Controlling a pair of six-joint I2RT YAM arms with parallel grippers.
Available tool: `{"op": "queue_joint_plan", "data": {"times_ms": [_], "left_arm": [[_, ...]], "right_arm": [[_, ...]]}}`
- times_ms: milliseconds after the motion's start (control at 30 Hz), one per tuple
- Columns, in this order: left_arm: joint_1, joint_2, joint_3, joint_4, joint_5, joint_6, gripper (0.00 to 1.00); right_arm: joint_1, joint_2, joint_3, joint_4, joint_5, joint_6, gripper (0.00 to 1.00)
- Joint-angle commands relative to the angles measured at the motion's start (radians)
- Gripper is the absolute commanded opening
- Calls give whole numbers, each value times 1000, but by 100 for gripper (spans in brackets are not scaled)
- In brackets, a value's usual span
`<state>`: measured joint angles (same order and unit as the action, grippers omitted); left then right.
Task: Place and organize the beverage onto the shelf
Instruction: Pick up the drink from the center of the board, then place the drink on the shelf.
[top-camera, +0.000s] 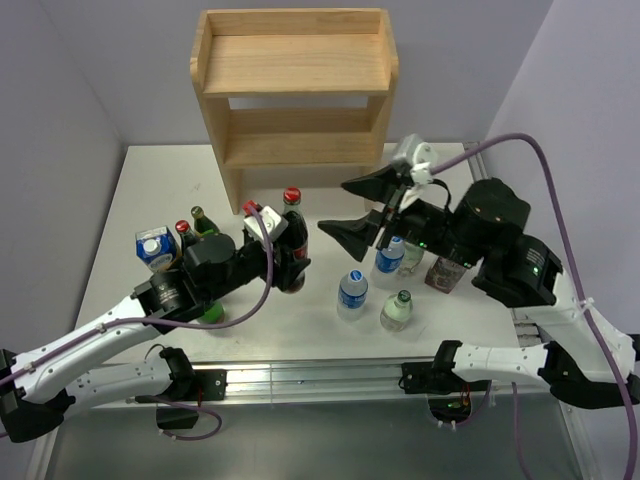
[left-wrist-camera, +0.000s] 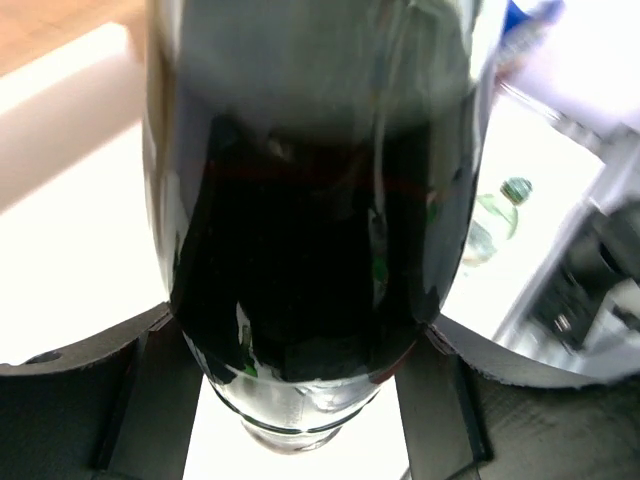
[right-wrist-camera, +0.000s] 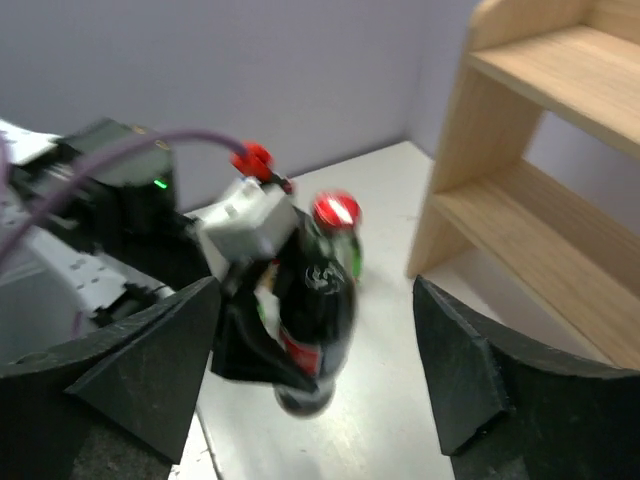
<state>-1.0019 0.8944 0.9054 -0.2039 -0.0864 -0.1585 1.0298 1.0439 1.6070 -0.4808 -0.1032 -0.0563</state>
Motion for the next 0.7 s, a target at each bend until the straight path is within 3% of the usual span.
{"op": "queue_joint_plan", "data": {"times_ms": [0, 133, 333, 667], "left_arm": [[0, -29, 231, 236, -191, -16, 0], [0, 61, 364, 164, -366, -7, 0], [6, 208, 625, 95, -542, 45, 0], [158, 415, 1033, 31, -470, 109, 0]], "right_arm": [[6, -94, -57, 74, 214, 48, 86], [4, -186, -183, 97, 448, 124, 95], [4, -254, -284, 22, 603, 179, 96], [3, -367, -476, -16, 717, 279, 99]]}}
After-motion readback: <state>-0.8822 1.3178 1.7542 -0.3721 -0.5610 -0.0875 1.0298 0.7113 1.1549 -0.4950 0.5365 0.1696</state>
